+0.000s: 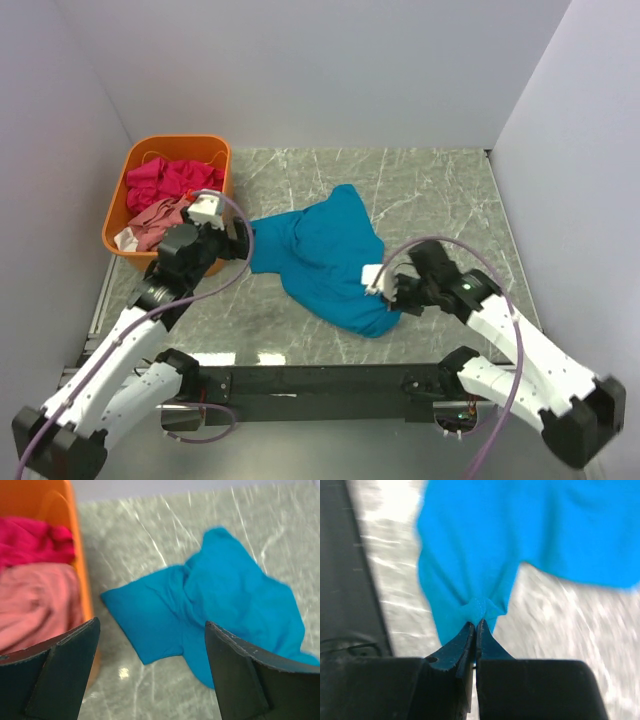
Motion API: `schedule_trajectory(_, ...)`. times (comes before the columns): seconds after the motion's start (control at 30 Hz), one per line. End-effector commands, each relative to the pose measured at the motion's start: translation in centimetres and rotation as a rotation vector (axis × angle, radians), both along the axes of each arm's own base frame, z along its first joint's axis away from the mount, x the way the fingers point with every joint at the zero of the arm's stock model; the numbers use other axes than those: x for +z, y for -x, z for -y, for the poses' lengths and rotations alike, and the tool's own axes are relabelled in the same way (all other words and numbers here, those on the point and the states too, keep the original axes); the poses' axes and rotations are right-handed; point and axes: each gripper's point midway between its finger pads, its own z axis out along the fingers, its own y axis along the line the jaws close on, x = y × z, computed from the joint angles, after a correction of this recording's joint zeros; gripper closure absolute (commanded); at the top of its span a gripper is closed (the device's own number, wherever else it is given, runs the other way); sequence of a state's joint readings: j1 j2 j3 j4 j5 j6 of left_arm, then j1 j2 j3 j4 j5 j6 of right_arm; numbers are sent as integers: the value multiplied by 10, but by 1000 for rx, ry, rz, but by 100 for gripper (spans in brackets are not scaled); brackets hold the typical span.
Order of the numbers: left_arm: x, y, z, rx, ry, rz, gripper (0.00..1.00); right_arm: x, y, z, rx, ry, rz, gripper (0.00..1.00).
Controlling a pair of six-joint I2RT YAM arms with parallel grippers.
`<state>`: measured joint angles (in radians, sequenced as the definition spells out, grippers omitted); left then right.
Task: Fold and stack the t-shirts
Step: Flatten the tshirt out
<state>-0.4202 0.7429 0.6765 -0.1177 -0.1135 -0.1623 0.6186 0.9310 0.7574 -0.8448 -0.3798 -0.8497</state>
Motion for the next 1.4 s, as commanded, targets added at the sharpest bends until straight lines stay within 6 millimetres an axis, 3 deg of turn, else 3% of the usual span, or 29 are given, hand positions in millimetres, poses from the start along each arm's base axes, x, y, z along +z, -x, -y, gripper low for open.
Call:
schedule_trajectory(0.0,19,-8,24,-87,75,-5,9,10,-26,28,-180,-45,121,100)
schedule_trajectory(0.07,5,-18,33,-92,96,-75,10,14,-32,38,-241,-67,161,100)
schedule_trajectory(0.13,7,-28,39,-81,129,-111,11,12,-42,49,-334,-82,175,100)
schedule_trajectory(0.17,-11,-35,43,-71,110,-184,12,13,-44,53,-365,-89,179,100)
schedule_trajectory(0.2,-2,-42,46,-67,121,-188,13,14,-49,57,-412,-104,183,100)
schedule_trajectory(0.23,-18,-51,50,-53,117,-252,13,14,-52,60,-437,-106,184,100)
schedule_trajectory(0.33,-27,-64,56,-43,96,-325,13,21,-65,76,-529,-107,206,100)
schedule_trajectory(0.37,-47,-70,63,-57,71,-384,13,22,-67,80,-543,-108,207,100)
schedule_trajectory(0.43,-58,-74,69,-82,30,-452,14,26,-71,87,-580,-117,212,100)
schedule_trajectory(0.47,-82,-79,70,-77,-7,-522,15,26,-71,89,-589,-116,213,100)
schedule_trajectory(0.5,-84,-82,70,-71,-28,-551,17,25,-72,91,-594,-115,210,100)
schedule_trajectory(0.53,-104,-86,69,-62,-69,-607,18,24,-73,94,-607,-114,213,100)
schedule_trajectory(0.6,-110,-96,69,-47,-100,-622,20,24,-75,97,-627,-112,221,100)
schedule_trajectory(0.73,-140,-100,70,-60,-155,-701,20,26,-79,110,-685,-103,234,100)
schedule_trajectory(1.07,-179,-127,80,-58,-224,-803,25,21,-78,119,-712,-90,208,100)
schedule_trajectory(1.37,-209,-131,82,-51,-247,-871,29,23,-80,120,-713,-111,178,100)
